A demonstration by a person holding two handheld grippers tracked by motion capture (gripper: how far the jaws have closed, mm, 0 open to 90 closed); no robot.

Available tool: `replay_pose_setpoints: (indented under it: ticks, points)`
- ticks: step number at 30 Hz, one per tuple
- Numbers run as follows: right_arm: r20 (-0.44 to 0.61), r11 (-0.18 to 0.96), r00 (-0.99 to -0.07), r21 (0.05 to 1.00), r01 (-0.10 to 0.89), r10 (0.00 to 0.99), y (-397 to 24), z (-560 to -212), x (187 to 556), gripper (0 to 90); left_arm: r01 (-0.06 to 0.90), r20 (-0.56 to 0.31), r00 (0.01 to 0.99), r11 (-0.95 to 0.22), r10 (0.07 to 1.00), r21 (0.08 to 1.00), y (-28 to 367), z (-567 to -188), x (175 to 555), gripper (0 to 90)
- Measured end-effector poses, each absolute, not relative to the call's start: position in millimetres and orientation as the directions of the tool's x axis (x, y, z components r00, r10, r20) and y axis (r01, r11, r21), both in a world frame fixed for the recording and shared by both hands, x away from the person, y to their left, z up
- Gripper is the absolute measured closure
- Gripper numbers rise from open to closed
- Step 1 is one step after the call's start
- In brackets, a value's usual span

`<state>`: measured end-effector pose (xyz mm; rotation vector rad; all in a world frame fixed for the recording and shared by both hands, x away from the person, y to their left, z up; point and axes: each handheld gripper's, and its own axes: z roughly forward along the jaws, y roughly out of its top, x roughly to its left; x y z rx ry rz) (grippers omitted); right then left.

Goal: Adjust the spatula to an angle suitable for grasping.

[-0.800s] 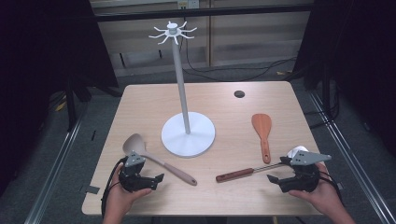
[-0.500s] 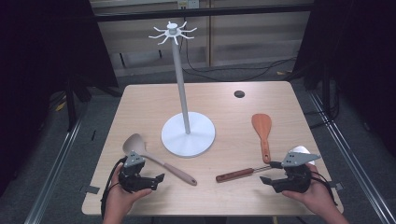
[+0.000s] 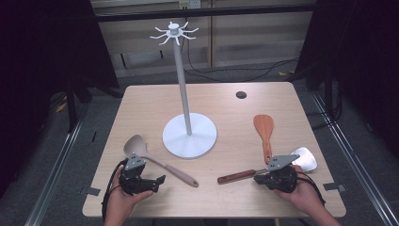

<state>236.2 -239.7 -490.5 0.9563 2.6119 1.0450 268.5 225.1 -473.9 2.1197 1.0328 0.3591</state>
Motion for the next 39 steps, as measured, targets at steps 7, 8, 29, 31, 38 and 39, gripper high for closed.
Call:
replay_pose_setpoints:
  ticks: [7,8,29,31,38,39]
  points:
    - [0.063,0.521,-0.737,0.668,0.532,0.673,-235.0,-495.6,239.7,90.0,0.550,-0.070,0.637,-0.388,0.768,0.740,223.3,-471.5,268.2,6.6]
    - [0.048,0.515,-0.728,0.676,0.528,0.684,-231.6,-496.3,239.6,90.0,0.553,-0.078,0.629,-0.375,0.773,0.744,222.2,-471.8,269.0,6.6]
    - [0.038,0.458,-0.676,0.707,0.539,0.736,-213.1,-501.4,265.2,86.9,0.544,-0.082,0.657,-0.396,0.750,0.740,215.5,-473.5,276.5,7.0]
    - [0.034,0.475,-0.700,0.710,0.519,0.713,-216.3,-499.4,265.2,84.2,0.548,-0.085,0.656,-0.395,0.750,0.737,215.8,-474.1,276.8,7.0]
    - [0.040,0.448,-0.706,0.747,0.491,0.707,-242.0,-476.5,265.2,71.3,0.554,-0.102,0.651,-0.379,0.752,0.741,214.4,-474.7,277.5,7.1]
    - [0.034,0.435,-0.694,0.756,0.489,0.719,-248.4,-473.5,265.7,68.1,0.556,-0.101,0.650,-0.381,0.753,0.739,214.1,-474.9,277.6,7.1]
